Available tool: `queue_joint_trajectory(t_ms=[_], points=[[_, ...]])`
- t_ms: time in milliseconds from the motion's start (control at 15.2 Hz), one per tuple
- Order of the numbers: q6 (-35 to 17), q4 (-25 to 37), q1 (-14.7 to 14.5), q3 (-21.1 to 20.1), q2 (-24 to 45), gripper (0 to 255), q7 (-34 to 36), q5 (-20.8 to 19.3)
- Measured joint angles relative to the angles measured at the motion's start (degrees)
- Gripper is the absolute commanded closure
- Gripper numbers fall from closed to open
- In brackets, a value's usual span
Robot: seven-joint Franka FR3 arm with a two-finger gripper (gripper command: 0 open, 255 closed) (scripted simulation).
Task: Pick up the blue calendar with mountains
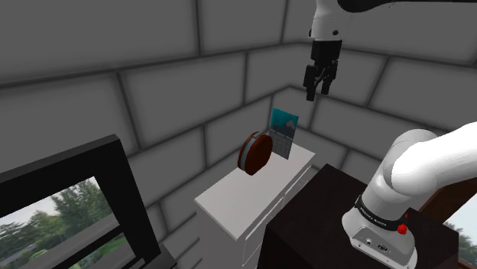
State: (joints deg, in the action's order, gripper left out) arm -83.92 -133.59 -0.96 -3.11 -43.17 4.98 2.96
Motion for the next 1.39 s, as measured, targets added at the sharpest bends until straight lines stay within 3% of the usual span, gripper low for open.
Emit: queue_joint_trajectory(t_ms=[462, 990, 1386], points=[[-5.75, -2.16, 1.57, 4.31, 4.73, 0, -5.65, -3.42], [-14.94, -0.80, 4.39, 11.64, 16.65, 0, -15.29, -8.18], [-21.29, 3.07, 5.78, 16.00, 27.75, 0, -21.70, -9.36]])
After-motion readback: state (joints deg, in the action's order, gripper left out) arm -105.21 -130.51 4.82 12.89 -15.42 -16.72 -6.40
